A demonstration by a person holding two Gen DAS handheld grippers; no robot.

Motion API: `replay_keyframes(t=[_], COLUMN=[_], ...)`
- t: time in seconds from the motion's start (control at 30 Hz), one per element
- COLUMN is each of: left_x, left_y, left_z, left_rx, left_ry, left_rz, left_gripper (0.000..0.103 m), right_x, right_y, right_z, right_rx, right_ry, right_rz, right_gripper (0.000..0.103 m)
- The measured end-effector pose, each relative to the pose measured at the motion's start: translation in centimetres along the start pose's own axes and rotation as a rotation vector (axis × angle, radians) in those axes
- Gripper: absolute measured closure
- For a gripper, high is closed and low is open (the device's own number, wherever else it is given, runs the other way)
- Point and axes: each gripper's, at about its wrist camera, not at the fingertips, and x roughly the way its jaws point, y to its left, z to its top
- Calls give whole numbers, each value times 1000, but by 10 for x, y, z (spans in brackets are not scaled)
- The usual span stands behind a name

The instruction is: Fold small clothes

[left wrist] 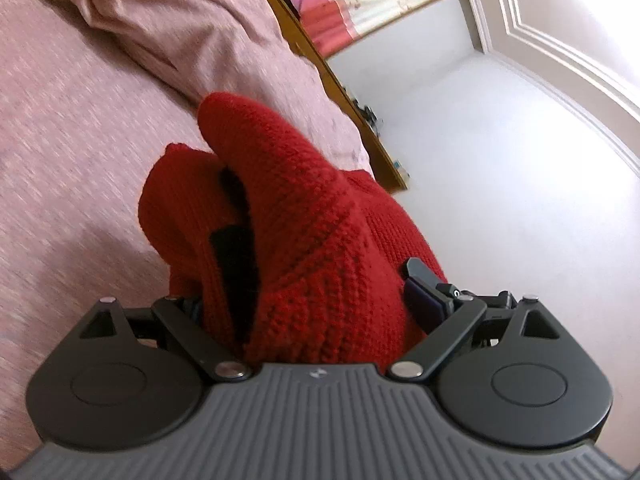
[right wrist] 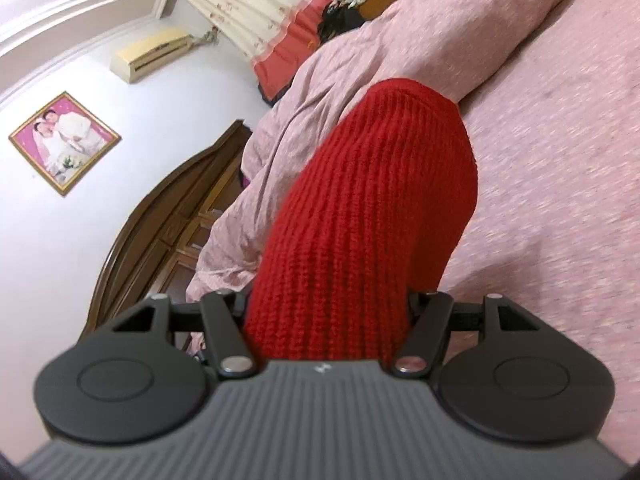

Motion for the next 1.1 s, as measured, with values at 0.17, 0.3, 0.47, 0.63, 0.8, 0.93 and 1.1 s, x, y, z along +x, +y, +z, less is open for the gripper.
replay_keyframes(t=[0.17, 0.3, 0.47, 0.63, 0.8, 0.93, 1.1], left_x=[52, 91, 114, 108, 77, 71, 81], left_y=[-6, 5, 8, -2, -26, -50, -58], left_z=[-31, -56, -79, -82, -70, -56, -73], left_rx=[6, -5, 119, 190, 298, 379, 437], left_ry=[75, 140, 186, 207, 100, 65, 142], left_rz=[31, 100, 198, 245, 360, 404, 527], left_gripper=[9, 9, 9, 9, 9, 9, 9], right_x=[-21, -24, -23, -25, -37, -61, -87], right_y=[-48, -88, -128, -135, -110, -83, -47], right_z=[13, 16, 3, -12, -20, -31, -43], right_rx=[13, 26, 12, -14, -90, -251, -446], right_ry=[-4, 2, 36, 3, -55, -135, -189], right_rz=[-48, -122, -227, -253, -366, -477, -509], right_gripper=[38, 38, 38, 33, 29, 29, 30])
